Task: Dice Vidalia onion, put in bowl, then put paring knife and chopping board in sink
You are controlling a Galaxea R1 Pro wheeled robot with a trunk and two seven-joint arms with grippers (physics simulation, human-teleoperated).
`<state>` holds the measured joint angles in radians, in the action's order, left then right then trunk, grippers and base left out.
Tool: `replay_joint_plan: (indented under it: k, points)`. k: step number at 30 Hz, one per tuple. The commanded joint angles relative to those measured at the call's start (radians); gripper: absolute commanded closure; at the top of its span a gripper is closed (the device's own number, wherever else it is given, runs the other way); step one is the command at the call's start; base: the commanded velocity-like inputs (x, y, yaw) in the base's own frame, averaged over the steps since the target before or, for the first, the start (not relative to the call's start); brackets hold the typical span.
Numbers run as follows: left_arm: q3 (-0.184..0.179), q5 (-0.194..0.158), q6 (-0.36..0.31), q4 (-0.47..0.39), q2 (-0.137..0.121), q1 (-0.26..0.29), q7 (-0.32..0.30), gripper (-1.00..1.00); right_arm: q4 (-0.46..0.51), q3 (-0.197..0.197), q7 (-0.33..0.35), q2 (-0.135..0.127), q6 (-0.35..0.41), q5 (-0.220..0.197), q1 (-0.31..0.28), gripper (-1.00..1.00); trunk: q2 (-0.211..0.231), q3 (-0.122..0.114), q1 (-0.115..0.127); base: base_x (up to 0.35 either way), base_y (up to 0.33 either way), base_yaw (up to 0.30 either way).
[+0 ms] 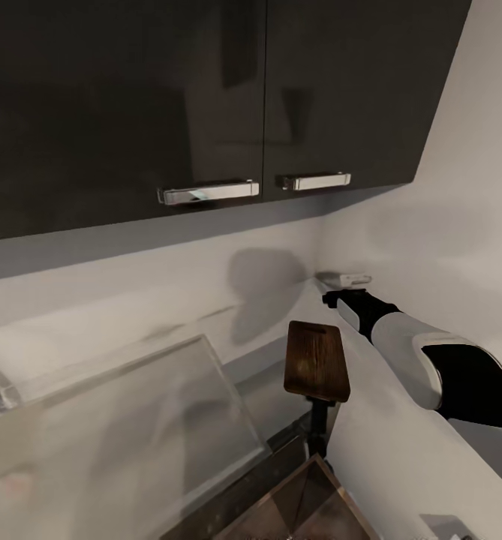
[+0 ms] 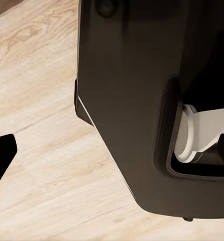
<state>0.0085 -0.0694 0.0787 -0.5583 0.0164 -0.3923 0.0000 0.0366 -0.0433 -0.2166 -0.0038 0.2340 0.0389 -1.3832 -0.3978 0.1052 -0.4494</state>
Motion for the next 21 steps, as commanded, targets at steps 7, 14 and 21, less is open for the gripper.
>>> replay_joint_plan:
  k: [7,14,21]
  points:
    - [0.001,-0.007,0.001,0.002,0.000,0.000,0.000,-1.00,0.002,-0.004,-0.001,-0.001,0.008,0.004,0.000,-1.00,-0.002,0.013,-0.001,0.000,0.000,0.000]
    - [0.001,-0.007,0.001,0.004,0.002,0.000,0.000,-1.00,0.002,-0.004,-0.001,-0.001,0.008,0.004,-0.001,-1.00,-0.002,0.024,-0.001,0.000,0.000,0.000]
    - [0.001,-0.007,0.001,0.005,0.006,0.000,0.000,-1.00,0.002,-0.005,-0.001,-0.001,0.008,0.003,-0.001,-1.00,-0.002,0.035,-0.001,0.000,0.000,0.000]
